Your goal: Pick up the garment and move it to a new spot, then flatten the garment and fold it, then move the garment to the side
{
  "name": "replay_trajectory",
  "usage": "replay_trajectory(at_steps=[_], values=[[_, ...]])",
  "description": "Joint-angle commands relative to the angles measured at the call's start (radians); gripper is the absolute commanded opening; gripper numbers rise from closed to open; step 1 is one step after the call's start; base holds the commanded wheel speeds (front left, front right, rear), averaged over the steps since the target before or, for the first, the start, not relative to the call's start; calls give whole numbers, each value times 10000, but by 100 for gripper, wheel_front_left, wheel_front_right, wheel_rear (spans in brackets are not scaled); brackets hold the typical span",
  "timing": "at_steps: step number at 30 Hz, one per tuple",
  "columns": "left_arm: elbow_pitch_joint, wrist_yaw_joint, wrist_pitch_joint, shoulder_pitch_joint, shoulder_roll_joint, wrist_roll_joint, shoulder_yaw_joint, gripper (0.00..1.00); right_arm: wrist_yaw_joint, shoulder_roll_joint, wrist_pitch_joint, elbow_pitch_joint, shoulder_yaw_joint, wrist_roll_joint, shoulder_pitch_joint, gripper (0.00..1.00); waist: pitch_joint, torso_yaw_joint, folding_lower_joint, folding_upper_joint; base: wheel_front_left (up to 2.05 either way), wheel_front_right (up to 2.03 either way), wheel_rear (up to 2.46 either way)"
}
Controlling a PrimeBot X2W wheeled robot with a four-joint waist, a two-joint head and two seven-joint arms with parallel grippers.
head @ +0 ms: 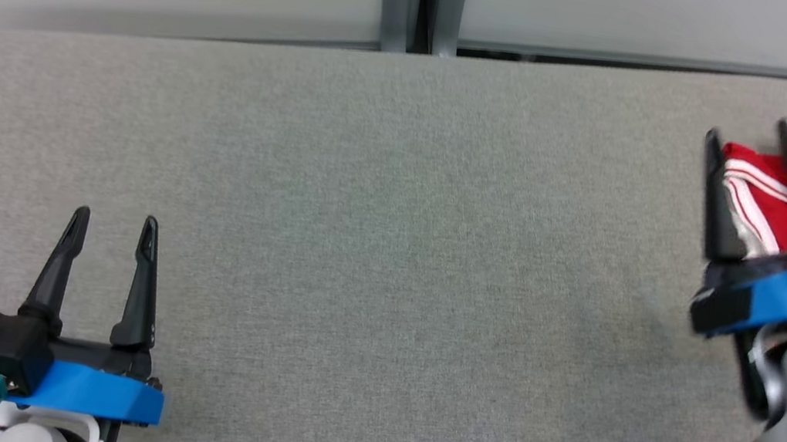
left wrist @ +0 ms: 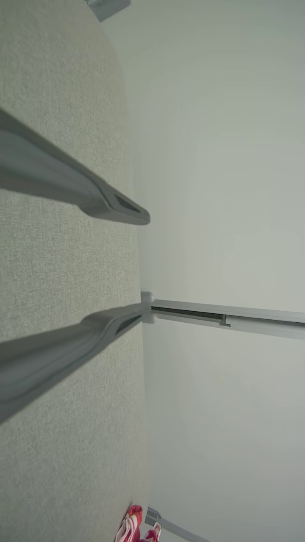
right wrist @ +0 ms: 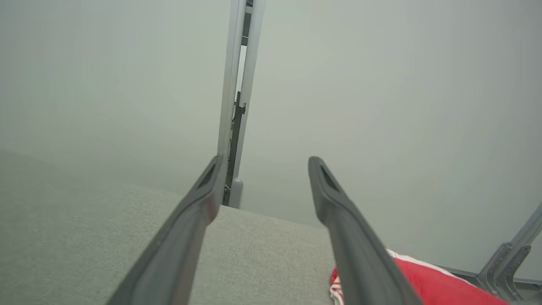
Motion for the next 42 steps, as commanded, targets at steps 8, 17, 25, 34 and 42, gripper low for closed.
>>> replay_trajectory(at_steps=[8, 17, 25, 34, 42], values=[[264, 24, -24, 643, 2, -175, -47, 100, -6, 908, -7, -1152, -388, 509, 2461, 100, -939, 200, 3, 0, 0, 0, 0], [398, 154, -24, 1040, 3, -381, -109, 100, -6, 1721, -8, -1806, -844, 639, 4241, 100, -1304, 102, 3, 0, 0, 0, 0], [513, 257, -24, 1206, 3, -468, -74, 100, -7, 2179, -6, -2138, -1214, 466, 5018, 100, -1478, 130, 3, 0, 0, 0, 0], [637, 290, -24, 1376, 2, -515, -47, 100, -7, 2345, -7, -2315, -1354, 313, 5322, 100, -1664, 123, 3, 0, 0, 0, 0], [736, 199, -24, 1368, 1, -640, -57, 100, -7, 2406, -7, -2358, -1374, 218, 5359, 100, -1697, 162, 3, 0, 0, 0, 0]])
